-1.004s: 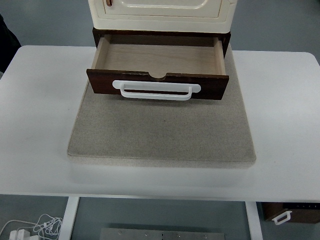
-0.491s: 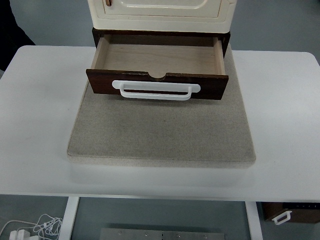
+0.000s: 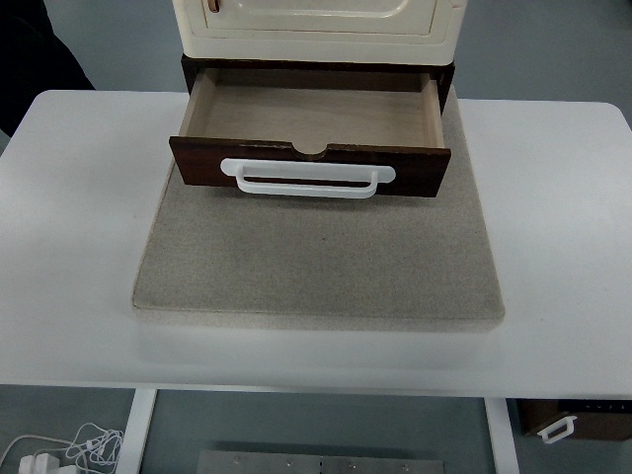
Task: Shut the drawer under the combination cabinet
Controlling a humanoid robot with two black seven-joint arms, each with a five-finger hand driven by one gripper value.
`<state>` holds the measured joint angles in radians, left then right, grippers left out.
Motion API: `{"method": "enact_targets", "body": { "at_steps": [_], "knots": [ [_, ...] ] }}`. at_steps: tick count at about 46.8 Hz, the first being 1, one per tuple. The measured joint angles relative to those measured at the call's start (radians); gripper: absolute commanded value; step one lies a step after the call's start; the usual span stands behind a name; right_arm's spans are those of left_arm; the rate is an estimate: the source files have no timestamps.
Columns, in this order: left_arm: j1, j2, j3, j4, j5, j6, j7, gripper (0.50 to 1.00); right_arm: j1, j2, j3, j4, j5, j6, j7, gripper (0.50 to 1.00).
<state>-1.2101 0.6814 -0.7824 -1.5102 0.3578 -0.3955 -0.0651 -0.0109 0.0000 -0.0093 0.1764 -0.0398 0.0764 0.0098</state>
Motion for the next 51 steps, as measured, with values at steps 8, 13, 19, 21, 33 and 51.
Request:
{"method": "enact_targets", "body": {
  "at_steps": [8,13,19,21,33,51],
  "knots": [
    [-0.014,-0.019,0.071,-0.023,0.067,-0.051,0.020,1.000,0.000,0.000,0.000,0.000,0.000,0.000,0.000,0.952],
    [-0.014,-0.046,0.102,-0.026,0.124,-0.095,0.061,1.000,0.000,0.000,0.000,0.000,0.000,0.000,0.000,0.952],
    [-0.013,-0.075,0.137,-0.026,0.204,-0.127,0.091,1.000,0.000,0.000,0.000,0.000,0.000,0.000,0.000,0.952],
    [-0.013,-0.081,0.148,-0.026,0.221,-0.149,0.097,1.000,0.000,0.000,0.000,0.000,0.000,0.000,0.000,0.952],
    [-0.011,-0.099,0.169,-0.079,0.237,-0.215,0.259,1.000,0.000,0.000,0.000,0.000,0.000,0.000,0.001,0.952],
    [-0.013,-0.121,0.259,-0.092,0.237,-0.216,0.423,1.000,0.000,0.000,0.000,0.000,0.000,0.000,0.000,0.952]
  ]
}}
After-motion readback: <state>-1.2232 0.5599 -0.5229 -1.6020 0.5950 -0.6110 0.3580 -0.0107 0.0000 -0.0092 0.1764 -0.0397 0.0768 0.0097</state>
